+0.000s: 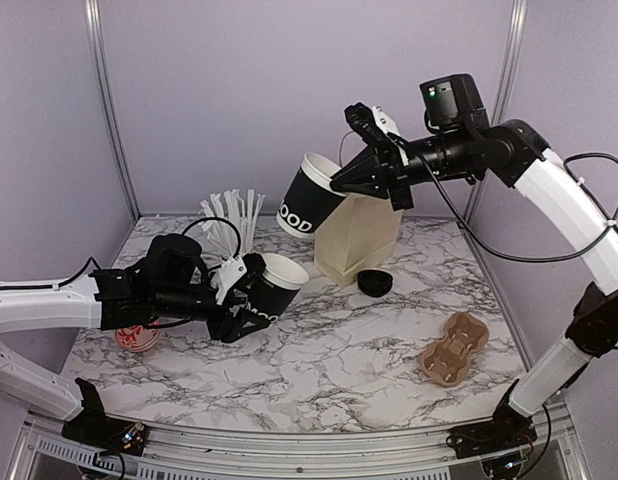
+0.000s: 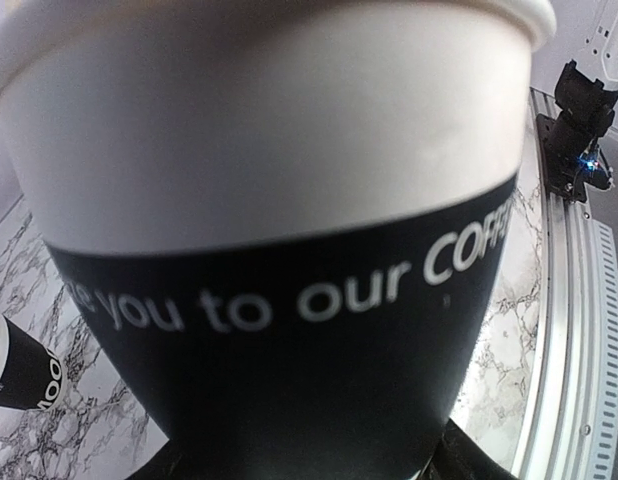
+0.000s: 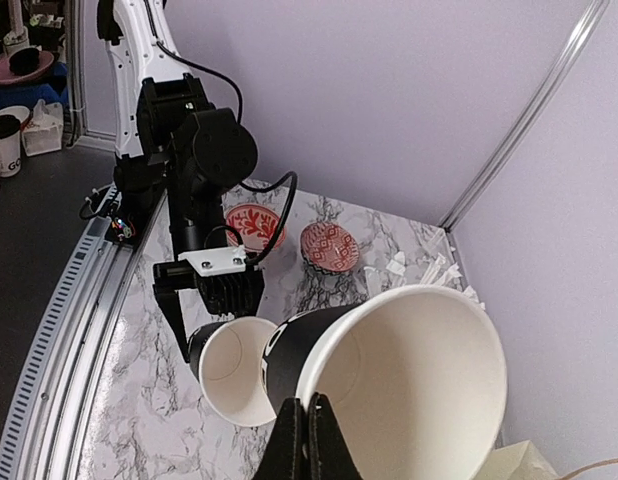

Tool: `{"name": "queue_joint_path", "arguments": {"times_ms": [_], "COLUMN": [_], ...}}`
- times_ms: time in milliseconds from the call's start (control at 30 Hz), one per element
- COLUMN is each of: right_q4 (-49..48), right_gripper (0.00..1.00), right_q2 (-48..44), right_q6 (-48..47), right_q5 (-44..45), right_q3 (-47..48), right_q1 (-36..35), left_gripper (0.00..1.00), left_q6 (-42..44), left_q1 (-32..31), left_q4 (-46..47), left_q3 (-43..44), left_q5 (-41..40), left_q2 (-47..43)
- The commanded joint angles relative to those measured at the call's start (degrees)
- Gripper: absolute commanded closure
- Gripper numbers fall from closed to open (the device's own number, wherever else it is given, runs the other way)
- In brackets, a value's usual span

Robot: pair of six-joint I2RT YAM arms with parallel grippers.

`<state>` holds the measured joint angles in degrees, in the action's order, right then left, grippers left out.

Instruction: Pack the takeout coffee

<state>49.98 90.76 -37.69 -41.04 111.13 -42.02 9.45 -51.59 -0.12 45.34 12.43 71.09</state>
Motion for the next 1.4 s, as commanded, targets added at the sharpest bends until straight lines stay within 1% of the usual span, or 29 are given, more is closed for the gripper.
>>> {"name": "queue_joint_path", "arguments": {"times_ms": [0,100,200,267,333,433,567,633,767,933,1033,1100,1367], "right_q4": [-0.92,-4.9,-8.55,-10.54,-12.15,-13.43,-14.99,-15.79,-16.48,-16.42,-16.0,-15.72,-16.13], "right_gripper": [1.0,1.0,1.0,1.0,1.0,1.0,1.0,1.0,1.0,1.0,1.0,1.0,1.0], "right_q2": [-3.6,-5.04,-7.21,-8.56,-9.53,-9.82,-9.64,-9.24,-6.75,-3.92,-3.3,-3.14,-2.48], "right_q6": [-1.18,-0.15,-0.96,-2.28,-3.46,-4.92,-5.62,-6.05,-7.74,-8.75,-9.13,-9.32,-9.14], "right_q5": [0.5,8.99,18.31,22.58,24.53,25.01,23.33,23.58,27.17,27.42,26.31,25.65,24.46], "right_q3": [-0.14,-5.25,-13.49,-19.4,-25.21,-32.39,-38.55,-40.37,-41.93,-43.19,-43.59,-43.5,-44.85], "right_q1": [0.14,0.15,0.12,0.16,0.14,-0.52,-2.79,-4.55,-8.0,-10.49,-11.04,-11.23,-11.27], "left_gripper": [0.4,0.4,0.39,0.38,0.37,0.37,0.37,0.37,0.37,0.37,0.37,0.36,0.36], "left_q6": [0.21,-0.06,-0.31,-0.86,-1.16,-2.0,-2.88,-3.33,-4.06,-4.18,-3.95,-3.83,-4.0], "left_q1": [0.0,0.07,0.35,0.77,1.45,2.91,4.41,4.96,5.54,5.68,5.77,5.73,5.88], "left_q4": [-4.04,-5.39,-7.25,-8.11,-7.96,-6.68,-4.67,-3.95,-3.25,-2.91,-2.95,-3.04,-2.7], "left_q3": [-1.0,-1.58,-2.51,-3.62,-5.06,-6.86,-8.4,-8.68,-8.89,-9.37,-9.61,-9.8,-9.92], "left_q5": [0.45,-1.73,-4.32,-6.44,-8.49,-10.64,-11.87,-12.13,-11.91,-12.09,-12.15,-13.81,-13.16], "left_q2": [-3.13,-5.59,-9.39,-12.33,-15.92,-19.97,-23.02,-23.4,-23.13,-23.37,-23.9,-23.96,-22.9]}}
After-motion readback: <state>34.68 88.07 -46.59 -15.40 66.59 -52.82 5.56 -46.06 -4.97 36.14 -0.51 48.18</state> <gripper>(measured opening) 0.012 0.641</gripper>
